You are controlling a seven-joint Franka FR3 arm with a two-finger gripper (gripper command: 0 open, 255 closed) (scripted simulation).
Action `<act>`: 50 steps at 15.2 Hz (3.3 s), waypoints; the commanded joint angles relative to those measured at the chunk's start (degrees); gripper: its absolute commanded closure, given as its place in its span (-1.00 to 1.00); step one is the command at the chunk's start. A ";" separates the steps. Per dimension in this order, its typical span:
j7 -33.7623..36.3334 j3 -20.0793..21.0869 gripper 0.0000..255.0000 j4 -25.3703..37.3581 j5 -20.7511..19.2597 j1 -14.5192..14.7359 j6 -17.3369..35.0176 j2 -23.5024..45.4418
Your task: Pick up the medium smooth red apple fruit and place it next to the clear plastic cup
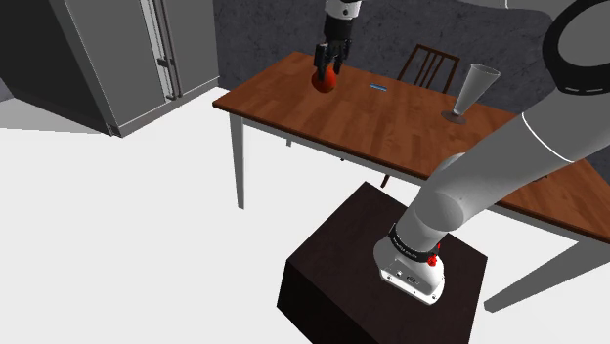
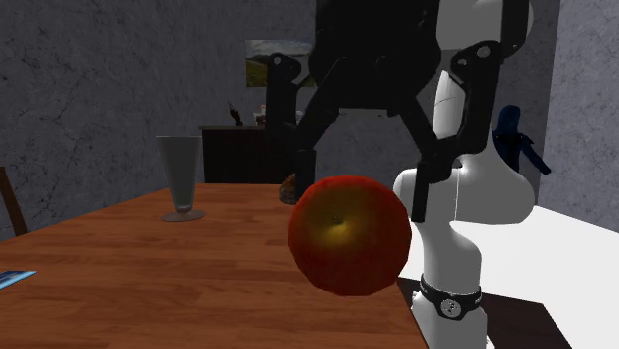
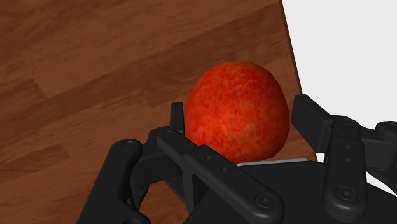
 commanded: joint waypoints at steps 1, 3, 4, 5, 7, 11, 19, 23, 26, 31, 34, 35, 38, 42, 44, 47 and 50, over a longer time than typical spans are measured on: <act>-0.06 0.07 1.00 1.54 0.06 0.04 -1.54 0.02; -0.16 0.11 1.00 3.21 0.11 0.06 -3.07 0.16; -0.22 0.13 1.00 4.07 0.13 0.07 -3.84 0.24; -0.27 0.15 1.00 4.94 0.16 0.08 -4.61 0.34; -0.38 0.18 1.00 6.71 0.21 0.10 -6.14 0.58; -0.61 0.24 1.00 10.43 0.31 0.14 -9.23 1.21; -1.12 0.30 1.00 18.63 0.52 0.21 -15.52 3.11; -1.42 0.30 1.00 23.18 0.63 0.23 -18.77 4.41; -1.66 0.29 1.00 26.83 0.72 0.24 -21.27 5.55; -2.04 0.24 1.00 32.52 0.85 0.24 -25.01 7.49; -5.25 -1.66 1.00 28.37 0.02 -1.04 -24.67 3.40; -6.35 -2.33 1.00 27.18 -0.31 -1.46 -24.61 2.14; -9.72 -4.46 1.00 24.09 -1.43 -2.66 -24.60 -1.30; -14.41 -7.53 1.00 21.05 -3.18 -4.26 -24.82 -5.16; -16.84 -9.16 1.00 19.96 -4.16 -5.03 -24.99 -6.79; -20.61 -11.76 1.00 18.84 -5.69 -6.17 -25.28 -8.82; -24.51 -14.53 1.00 18.31 -7.29 -7.22 -25.58 -10.37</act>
